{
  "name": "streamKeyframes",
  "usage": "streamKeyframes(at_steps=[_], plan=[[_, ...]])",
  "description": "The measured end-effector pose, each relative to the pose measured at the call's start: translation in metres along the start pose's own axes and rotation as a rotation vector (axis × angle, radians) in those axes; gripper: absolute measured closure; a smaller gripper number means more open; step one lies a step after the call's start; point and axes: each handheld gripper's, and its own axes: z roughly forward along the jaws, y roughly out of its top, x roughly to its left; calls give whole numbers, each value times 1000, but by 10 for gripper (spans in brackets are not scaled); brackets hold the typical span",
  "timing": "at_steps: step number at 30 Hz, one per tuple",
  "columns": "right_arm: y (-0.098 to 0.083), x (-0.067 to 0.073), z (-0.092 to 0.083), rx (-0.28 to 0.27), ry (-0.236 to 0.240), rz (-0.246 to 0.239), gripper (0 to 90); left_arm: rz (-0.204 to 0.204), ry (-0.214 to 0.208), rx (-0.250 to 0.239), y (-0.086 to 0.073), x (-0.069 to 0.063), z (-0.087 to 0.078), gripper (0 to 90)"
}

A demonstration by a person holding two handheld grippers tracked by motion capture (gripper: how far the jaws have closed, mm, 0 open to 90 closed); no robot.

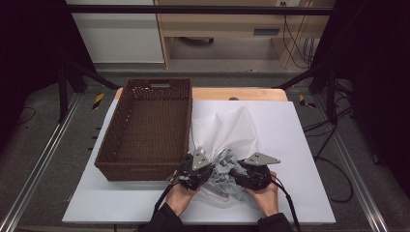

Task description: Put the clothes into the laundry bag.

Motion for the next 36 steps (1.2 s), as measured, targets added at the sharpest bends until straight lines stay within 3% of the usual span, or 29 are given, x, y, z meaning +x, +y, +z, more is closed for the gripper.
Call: streamKeyframes(at_steps=[2, 5, 9, 11, 14, 16, 19, 23, 24, 26, 27, 28, 29, 30, 32, 33, 36], plan=[[3, 9, -5, -14, 3, -70, 768, -11, 0, -2, 1, 2, -1, 877], [8, 26, -10, -23, 75, -140, 787, -27, -5, -14, 4, 3, -5, 879], [14, 39, 1, 17, 112, -192, 788, -6, -37, -77, 13, 0, -19, 880], [15, 41, 12, 39, 101, -175, 788, 15, -36, -102, 18, -6, -28, 881], [18, 35, 29, 48, 34, -112, 790, 38, -30, -87, 16, -11, -26, 880], [19, 29, 35, 30, -62, -32, 794, 30, -30, -64, 12, -9, -19, 880], [18, 23, 41, 2, -199, -16, 796, 15, -33, -44, 8, -6, -12, 880], [17, 17, 44, 5, -198, 0, 783, 8, -29, -31, 5, -4, -6, 879], [18, 18, 39, 13, -175, -31, 690, 8, -21, -27, 3, -3, -4, 878], [18, 18, 36, 15, -164, -45, 636, 4, -13, -18, 1, -2, -1, 878], [18, 18, 23, 15, -142, -64, 534, 6, -9, -12, 0, -1, 0, 878], [18, 18, 23, 15, -142, -64, 534, 6, -9, -12, 0, -1, 0, 878], [17, 15, 7, -20, -134, -75, 458, -4, -11, -11, -2, 1, 2, 878], [17, 15, 7, -20, -134, -75, 458, -4, -11, -11, -2, 1, 2, 878], [16, 9, -8, -70, -125, -56, 390, 0, -3, -9, -2, 1, 2, 879], [17, 2, -15, -81, -150, -33, 316, 4, -2, -9, -2, 0, 3, 878], [18, -5, -14, -75, -170, -14, 286, 11, 3, -9, -2, 0, 3, 878]])
